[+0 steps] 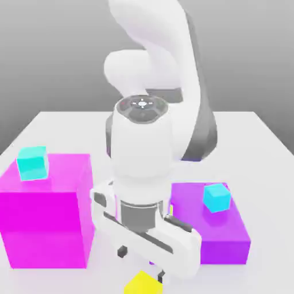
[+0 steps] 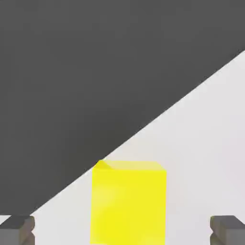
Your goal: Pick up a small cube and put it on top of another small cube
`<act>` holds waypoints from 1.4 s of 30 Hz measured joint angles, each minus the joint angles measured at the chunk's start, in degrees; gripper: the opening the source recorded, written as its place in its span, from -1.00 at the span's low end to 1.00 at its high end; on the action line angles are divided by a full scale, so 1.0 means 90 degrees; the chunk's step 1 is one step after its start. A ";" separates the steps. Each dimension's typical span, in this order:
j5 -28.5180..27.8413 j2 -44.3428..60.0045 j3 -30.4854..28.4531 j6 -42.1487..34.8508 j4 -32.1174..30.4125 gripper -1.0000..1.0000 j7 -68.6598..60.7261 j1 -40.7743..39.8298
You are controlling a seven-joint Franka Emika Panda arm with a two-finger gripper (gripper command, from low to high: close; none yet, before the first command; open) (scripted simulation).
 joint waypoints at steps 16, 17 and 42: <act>0.0059 -0.0429 -0.0045 -0.0629 0.0094 -1.00 -0.0221 -0.0109; 0.0055 -0.0588 -0.0105 -0.0897 0.0163 -1.00 -0.0336 -0.0195; 0.0276 -0.4372 -0.1377 -0.3439 -0.0928 1.00 -0.1457 -0.1990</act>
